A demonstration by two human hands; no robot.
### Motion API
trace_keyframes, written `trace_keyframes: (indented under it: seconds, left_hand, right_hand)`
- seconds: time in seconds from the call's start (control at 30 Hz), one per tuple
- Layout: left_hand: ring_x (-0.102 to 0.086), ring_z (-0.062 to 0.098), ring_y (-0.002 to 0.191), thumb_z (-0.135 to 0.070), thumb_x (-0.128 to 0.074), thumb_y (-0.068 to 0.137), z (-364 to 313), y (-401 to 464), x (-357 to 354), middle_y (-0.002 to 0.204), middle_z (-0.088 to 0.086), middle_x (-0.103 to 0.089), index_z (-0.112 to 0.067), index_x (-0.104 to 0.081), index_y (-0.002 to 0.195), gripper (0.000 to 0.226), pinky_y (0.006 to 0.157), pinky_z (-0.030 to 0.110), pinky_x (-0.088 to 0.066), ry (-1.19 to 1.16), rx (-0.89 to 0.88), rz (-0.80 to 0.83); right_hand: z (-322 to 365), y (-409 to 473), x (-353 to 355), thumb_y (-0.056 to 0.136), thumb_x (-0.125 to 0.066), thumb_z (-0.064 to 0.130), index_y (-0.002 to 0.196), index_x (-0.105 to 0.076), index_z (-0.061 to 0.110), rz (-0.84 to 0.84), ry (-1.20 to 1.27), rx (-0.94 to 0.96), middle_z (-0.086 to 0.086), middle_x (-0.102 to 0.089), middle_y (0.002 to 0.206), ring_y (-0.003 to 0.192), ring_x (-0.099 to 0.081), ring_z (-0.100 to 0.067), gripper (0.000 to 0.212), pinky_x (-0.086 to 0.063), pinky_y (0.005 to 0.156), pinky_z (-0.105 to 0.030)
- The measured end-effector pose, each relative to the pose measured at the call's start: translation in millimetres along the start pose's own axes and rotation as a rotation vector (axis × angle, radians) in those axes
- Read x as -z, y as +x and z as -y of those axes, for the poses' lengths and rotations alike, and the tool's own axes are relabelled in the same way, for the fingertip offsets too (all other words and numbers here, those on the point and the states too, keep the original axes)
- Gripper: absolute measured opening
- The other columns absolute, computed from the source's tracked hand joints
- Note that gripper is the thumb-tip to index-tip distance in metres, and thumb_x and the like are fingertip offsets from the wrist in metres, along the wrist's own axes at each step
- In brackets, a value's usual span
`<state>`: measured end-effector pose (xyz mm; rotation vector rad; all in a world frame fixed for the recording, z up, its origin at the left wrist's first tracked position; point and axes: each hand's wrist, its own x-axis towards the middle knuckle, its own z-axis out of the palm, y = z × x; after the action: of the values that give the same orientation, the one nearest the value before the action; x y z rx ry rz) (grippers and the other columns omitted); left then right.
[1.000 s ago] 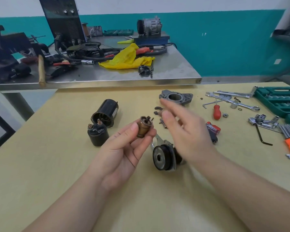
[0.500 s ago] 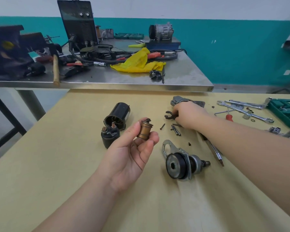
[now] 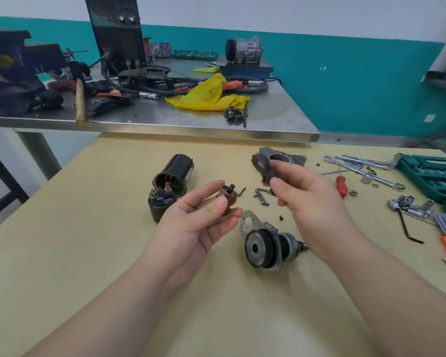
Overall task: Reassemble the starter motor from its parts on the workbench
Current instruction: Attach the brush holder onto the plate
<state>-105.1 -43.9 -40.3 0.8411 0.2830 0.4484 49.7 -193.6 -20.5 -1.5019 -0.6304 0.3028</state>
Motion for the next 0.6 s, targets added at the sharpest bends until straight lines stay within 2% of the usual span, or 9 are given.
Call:
trace_keyframes:
  seconds: [0.07,0.1,0.17,0.27,0.33,0.43,0.5,0.6]
  left_hand:
    - [-0.080,0.038,0.096,-0.003,-0.084,0.078,2,-1,-1,0.105,0.020,-0.076,-0.009,-0.082,0.115,0.038,0.078,0.032,-0.065,0.033,-0.002,0.014]
    - [-0.079,0.040,0.097,-0.001,-0.084,0.077,4,-2,-1,0.104,0.019,-0.075,-0.007,-0.082,0.116,0.039,0.078,0.032,-0.065,0.050,-0.006,0.024]
    - [-0.079,0.042,0.098,-0.001,-0.088,0.073,7,-3,-2,0.101,0.019,-0.074,-0.004,-0.081,0.115,0.044,0.080,0.033,-0.065,0.100,-0.028,0.035]
    - [-0.079,0.041,0.099,-0.003,-0.093,0.066,9,-6,-3,0.099,0.017,-0.077,-0.010,-0.084,0.110,0.045,0.085,0.034,-0.064,0.250,-0.095,0.014]
    - [-0.079,0.039,0.099,-0.015,-0.095,0.060,9,-10,-5,0.101,0.015,-0.079,-0.016,-0.084,0.109,0.050,0.089,0.035,-0.063,0.352,-0.128,0.011]
    - [-0.077,0.031,0.092,-0.008,-0.092,0.066,10,-14,-7,0.098,0.013,-0.081,-0.019,-0.085,0.107,0.044,0.084,0.031,-0.062,0.415,-0.141,0.054]
    - [-0.075,0.023,0.084,-0.003,-0.085,0.069,11,-15,-9,0.093,0.011,-0.080,-0.018,-0.085,0.106,0.040,0.078,0.025,-0.060,0.436,-0.148,0.074]
    - [-0.072,0.015,0.077,-0.001,-0.084,0.068,11,-16,-9,0.089,0.008,-0.079,-0.017,-0.086,0.105,0.040,0.074,0.021,-0.057,0.443,-0.164,0.074]
  right_hand:
    - [-9,-13,1,0.096,-0.067,0.003,0.131,-0.071,0.018,0.041,0.414,-0.153,-0.004,-0.075,0.101,0.084,-0.065,-0.013,0.039,-0.051,0.071,-0.024]
    - [-13,-18,3,0.092,-0.067,0.006,0.133,-0.069,0.013,0.075,0.545,-0.199,-0.008,-0.072,0.099,0.084,-0.066,-0.017,0.041,-0.053,0.072,-0.027]
    - [-14,-23,9,0.089,-0.067,0.007,0.133,-0.068,0.014,0.154,0.660,-0.213,-0.011,-0.069,0.098,0.085,-0.068,-0.022,0.045,-0.057,0.075,-0.029]
    - [-15,-28,12,0.085,-0.070,0.002,0.143,-0.059,0.022,0.175,0.657,-0.174,-0.013,-0.068,0.094,0.085,-0.072,-0.028,0.062,-0.060,0.074,-0.033]
    - [-14,-32,8,0.081,-0.074,0.001,0.142,-0.057,0.020,0.145,0.611,-0.150,-0.014,-0.068,0.092,0.085,-0.073,-0.033,0.067,-0.061,0.074,-0.035]
    - [-11,-37,4,0.072,-0.089,0.008,0.117,-0.064,0.016,0.064,0.446,-0.059,-0.009,-0.069,0.089,0.081,-0.070,-0.028,0.052,-0.059,0.072,-0.034]
    - [-7,-39,4,0.071,-0.086,0.011,0.103,-0.064,0.019,0.019,0.334,0.001,-0.007,-0.071,0.089,0.074,-0.066,-0.019,0.040,-0.055,0.069,-0.030]
    - [-3,-44,3,0.072,-0.083,0.007,0.094,-0.061,0.019,0.048,0.371,0.021,-0.009,-0.073,0.092,0.068,-0.062,-0.021,0.033,-0.056,0.068,-0.030]
